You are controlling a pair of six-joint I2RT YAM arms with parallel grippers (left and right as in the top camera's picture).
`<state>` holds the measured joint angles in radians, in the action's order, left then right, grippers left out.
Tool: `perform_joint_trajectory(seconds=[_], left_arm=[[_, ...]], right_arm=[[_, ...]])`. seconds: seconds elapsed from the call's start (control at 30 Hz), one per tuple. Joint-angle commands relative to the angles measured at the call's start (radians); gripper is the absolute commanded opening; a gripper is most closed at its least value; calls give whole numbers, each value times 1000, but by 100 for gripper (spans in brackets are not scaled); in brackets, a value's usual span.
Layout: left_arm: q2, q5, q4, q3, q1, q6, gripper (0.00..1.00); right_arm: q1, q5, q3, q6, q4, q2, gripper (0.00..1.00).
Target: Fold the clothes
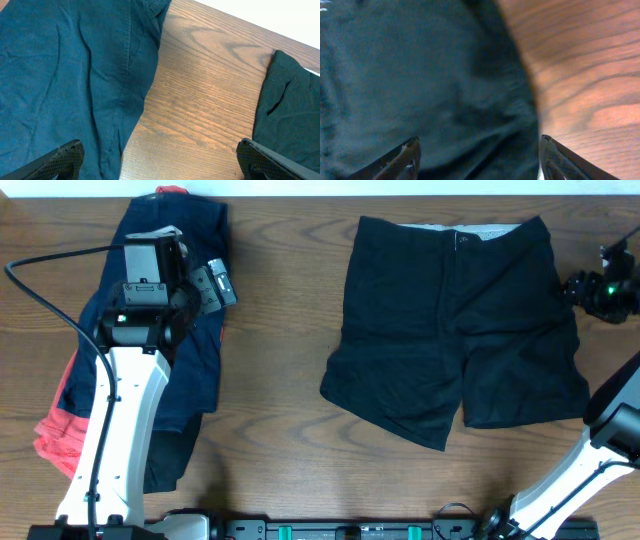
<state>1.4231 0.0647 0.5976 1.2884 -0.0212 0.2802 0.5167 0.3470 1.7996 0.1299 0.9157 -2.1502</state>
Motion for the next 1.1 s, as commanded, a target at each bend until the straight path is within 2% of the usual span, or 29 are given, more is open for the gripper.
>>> perform_joint_trajectory(seconds=[0.0, 0.07, 0.13, 0.27, 0.43, 1.0, 1.07], left_arm=[[2, -1, 0, -11, 3, -17, 99], [2, -1, 0, -11, 3, -17, 99], [2, 0, 1, -11, 3, -17, 99], [2, 1, 4, -11, 3, -17, 99], [2, 0, 4, -11, 3, -17, 99], [2, 7, 27, -11, 3, -17, 99], [2, 6, 27, -11, 3, -17, 99]], right_arm=[[-47, -15, 96, -51, 108, 18, 71], [-71, -105, 111, -158, 209, 18, 68], [-84, -150, 91, -171, 249, 18, 66], [-82, -230, -25, -173, 216, 18, 64], [-55, -132, -171, 21, 107, 18, 63], [155, -65, -186, 154, 136, 18, 66], [162, -64, -186, 158, 149, 18, 63]])
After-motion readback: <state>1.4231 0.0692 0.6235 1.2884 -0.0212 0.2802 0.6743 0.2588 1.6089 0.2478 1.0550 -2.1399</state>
